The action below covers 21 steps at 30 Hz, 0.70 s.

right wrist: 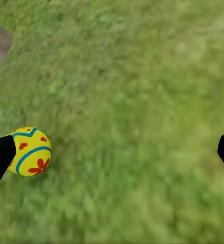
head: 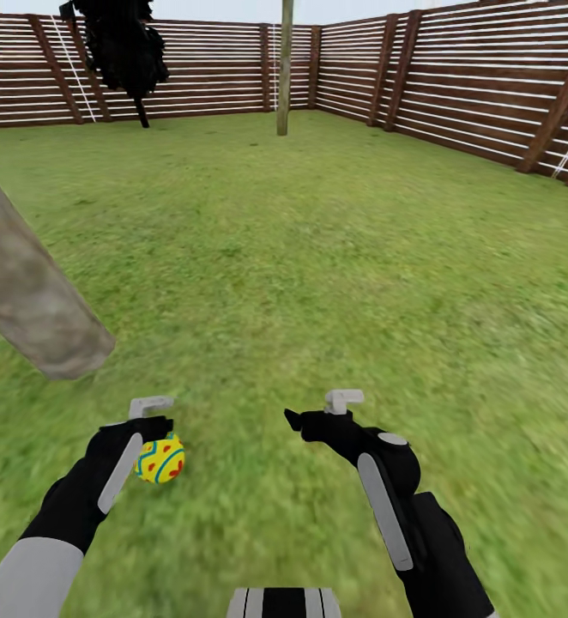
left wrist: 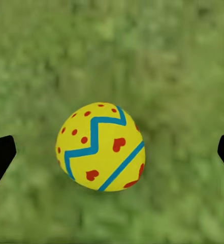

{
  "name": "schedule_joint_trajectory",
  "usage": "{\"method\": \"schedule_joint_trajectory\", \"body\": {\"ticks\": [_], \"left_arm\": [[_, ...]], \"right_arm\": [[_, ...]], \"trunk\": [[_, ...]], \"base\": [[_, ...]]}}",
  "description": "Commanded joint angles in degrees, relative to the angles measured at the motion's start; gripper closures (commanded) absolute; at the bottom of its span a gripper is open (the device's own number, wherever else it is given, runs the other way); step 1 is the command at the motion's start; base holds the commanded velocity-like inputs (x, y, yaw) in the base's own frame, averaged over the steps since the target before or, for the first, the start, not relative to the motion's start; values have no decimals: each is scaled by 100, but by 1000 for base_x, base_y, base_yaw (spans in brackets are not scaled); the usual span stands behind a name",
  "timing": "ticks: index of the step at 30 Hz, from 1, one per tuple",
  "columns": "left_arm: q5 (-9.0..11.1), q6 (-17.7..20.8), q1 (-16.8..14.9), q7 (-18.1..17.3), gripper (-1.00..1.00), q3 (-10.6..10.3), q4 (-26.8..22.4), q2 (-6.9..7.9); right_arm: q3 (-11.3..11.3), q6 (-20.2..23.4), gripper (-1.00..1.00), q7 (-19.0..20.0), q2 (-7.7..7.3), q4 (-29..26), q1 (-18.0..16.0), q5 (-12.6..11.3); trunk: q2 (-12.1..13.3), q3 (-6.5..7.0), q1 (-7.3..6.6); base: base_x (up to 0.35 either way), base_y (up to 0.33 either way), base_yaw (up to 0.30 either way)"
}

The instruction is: Take the three Easter eggs out of the wicker basket on the lawn in the garden, then place them on the lawn next to a single tree (choose any tree) so that all three eggs are next to the same tree and none are left in the basket.

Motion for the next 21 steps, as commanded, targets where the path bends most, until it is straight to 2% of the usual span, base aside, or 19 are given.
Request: {"method": "schedule_joint_trajectory", "body": {"ticks": [1,8,15,21], "left_arm": [[60,17,-3,56,-100,-19,-3,6],[60,22,-3,56,-100,-12,0,5],[60,24,-3,56,-100,-2,0,5],[55,24,-5,56,-100,-11,0,5]], "right_arm": [[-5,28,-100,18,3,-5,-2,11],[-5,28,-100,18,5,-2,-2,9],[-5,28,-100,18,6,3,-2,8],[-5,28,-100,18,6,7,-2,11]], "trunk": [[0,18,-3],[9,174,-21],[19,329,-39],[27,462,-55]], "base": [[0,0,287],[-5,0,289],[-158,0,290],[-42,0,290]]}}
